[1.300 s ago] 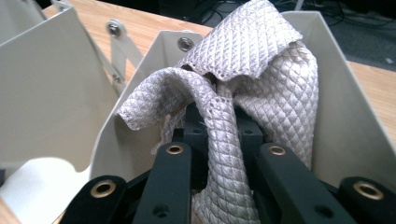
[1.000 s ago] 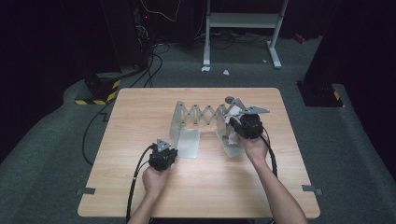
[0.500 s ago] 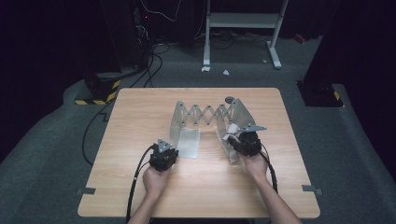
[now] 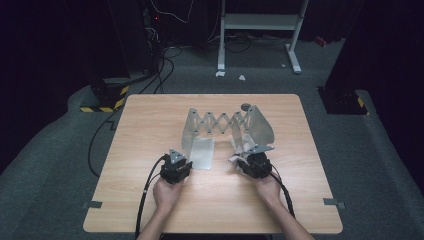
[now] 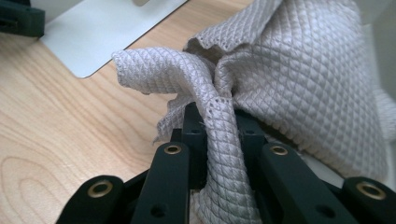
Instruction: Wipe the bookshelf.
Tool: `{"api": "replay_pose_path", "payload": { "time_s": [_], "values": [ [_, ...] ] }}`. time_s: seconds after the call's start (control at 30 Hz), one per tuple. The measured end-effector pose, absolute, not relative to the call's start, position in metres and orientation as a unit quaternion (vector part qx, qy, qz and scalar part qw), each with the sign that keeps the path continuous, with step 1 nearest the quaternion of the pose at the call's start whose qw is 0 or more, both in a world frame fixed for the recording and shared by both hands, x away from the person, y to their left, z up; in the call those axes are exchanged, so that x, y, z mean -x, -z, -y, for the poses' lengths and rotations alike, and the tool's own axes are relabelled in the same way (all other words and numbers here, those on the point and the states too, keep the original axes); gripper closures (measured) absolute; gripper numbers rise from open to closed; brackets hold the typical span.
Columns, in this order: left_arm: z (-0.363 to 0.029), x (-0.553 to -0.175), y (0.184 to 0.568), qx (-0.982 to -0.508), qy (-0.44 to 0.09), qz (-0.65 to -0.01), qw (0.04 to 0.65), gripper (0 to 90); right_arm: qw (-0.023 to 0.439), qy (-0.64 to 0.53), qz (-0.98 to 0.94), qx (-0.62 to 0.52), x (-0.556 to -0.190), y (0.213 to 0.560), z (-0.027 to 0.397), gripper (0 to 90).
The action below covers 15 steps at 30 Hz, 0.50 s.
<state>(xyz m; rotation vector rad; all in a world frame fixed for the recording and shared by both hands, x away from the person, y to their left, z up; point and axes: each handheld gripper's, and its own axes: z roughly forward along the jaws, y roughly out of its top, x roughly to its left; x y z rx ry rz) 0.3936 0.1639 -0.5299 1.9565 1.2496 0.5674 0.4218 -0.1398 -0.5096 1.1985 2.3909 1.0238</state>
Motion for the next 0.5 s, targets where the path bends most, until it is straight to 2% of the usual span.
{"api": "replay_pose_path", "payload": {
  "time_s": [0.5],
  "values": [
    [-0.164, -0.394, 0.53, -0.762, -0.218, -0.485, 0.368, 66.8, 0.131, -0.358, -0.837, -0.394, -0.422, 0.508, 0.117, 79.4]
  ]
}}
